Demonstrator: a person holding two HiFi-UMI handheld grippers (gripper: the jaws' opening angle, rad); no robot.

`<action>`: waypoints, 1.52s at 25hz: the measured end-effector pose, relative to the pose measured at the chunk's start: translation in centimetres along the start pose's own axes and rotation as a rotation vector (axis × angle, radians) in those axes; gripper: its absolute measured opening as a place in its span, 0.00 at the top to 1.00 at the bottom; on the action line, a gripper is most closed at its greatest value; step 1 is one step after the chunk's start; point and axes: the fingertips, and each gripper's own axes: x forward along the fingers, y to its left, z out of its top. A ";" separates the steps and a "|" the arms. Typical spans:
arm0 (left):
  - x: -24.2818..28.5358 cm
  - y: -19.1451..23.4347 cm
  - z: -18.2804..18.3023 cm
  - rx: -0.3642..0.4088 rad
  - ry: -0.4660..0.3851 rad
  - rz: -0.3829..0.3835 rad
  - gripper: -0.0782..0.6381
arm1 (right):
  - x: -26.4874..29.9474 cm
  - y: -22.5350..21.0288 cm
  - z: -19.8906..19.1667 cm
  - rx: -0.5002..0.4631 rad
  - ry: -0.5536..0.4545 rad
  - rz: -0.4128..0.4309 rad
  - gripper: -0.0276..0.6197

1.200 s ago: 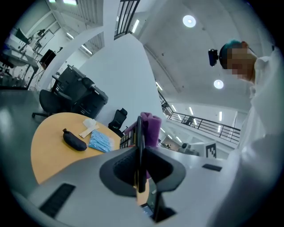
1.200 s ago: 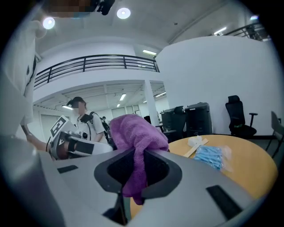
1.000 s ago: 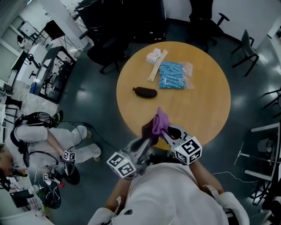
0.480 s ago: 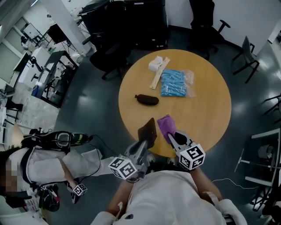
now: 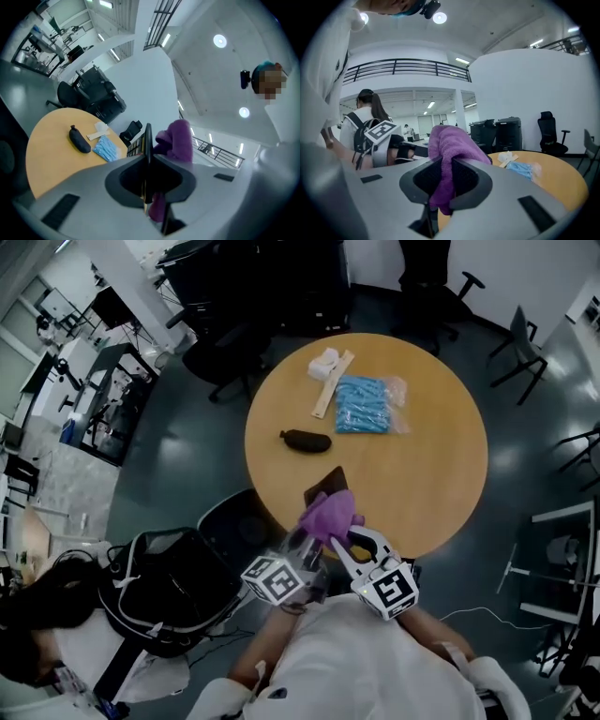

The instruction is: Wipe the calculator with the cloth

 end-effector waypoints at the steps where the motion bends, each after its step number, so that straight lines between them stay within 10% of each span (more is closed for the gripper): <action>1: 0.0 0.0 -0.2 -0.018 0.006 -0.004 0.82 | 0.0 -0.5 -0.4 -0.005 0.011 -0.016 0.86; 9: -1.0 -1.9 -1.3 -0.023 0.057 -0.047 0.82 | -0.9 -6.2 -4.5 0.130 0.075 -0.117 0.86; 19: -1.3 -4.5 -2.9 0.203 0.124 -0.096 0.82 | -0.8 -11.3 -8.3 0.242 0.145 -0.132 0.86; 23: -1.4 -5.1 -4.2 0.451 0.135 -0.022 0.82 | -3.9 -13.1 -6.0 0.204 0.100 -0.142 0.86; 30: -0.5 -5.9 -7.4 0.659 0.184 0.032 0.82 | -10.5 -9.0 4.2 0.036 -0.012 0.071 0.86; 38: 0.9 -10.7 -9.7 0.856 0.222 -0.105 0.82 | -11.0 -6.3 1.4 -0.046 0.139 0.196 0.86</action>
